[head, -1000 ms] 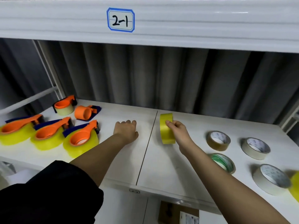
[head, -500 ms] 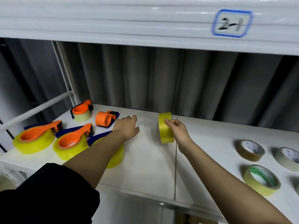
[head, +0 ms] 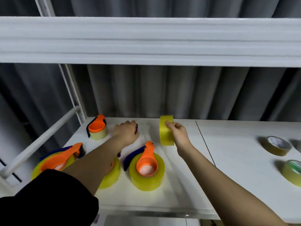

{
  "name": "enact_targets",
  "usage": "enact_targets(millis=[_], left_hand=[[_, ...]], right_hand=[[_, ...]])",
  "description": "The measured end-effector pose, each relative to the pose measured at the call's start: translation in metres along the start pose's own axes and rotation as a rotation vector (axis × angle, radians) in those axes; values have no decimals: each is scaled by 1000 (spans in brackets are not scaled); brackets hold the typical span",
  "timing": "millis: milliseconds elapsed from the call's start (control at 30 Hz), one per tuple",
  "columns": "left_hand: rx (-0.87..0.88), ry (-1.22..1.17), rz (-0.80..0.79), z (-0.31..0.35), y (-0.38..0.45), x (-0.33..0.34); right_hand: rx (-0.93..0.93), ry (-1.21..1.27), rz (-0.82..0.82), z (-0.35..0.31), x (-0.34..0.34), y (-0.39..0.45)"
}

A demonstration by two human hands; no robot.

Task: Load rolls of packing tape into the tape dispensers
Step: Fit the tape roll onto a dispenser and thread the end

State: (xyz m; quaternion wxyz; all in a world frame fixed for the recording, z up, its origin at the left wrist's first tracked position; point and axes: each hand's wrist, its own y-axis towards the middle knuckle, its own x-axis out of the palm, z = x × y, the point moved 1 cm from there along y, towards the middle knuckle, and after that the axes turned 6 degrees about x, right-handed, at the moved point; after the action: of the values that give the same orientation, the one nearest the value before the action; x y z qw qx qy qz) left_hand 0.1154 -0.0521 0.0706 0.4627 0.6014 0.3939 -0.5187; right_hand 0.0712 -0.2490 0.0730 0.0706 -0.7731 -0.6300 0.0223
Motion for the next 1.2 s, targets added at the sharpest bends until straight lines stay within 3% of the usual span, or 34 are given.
enact_targets(millis=[467,600,933,1200], left_hand=[[-126,-73,13,-35,-3,22],[-192,-224,-26,-58,-5,23],[-289,-752,-297,-89,26,47],[-282,-925,-349,-84,43,50]], right_hand=[[-20,-7,3,2,23,16],[4,28,33,1,38,21],[32,34,148,2,88,22],[24,14,200,-2,115,12]])
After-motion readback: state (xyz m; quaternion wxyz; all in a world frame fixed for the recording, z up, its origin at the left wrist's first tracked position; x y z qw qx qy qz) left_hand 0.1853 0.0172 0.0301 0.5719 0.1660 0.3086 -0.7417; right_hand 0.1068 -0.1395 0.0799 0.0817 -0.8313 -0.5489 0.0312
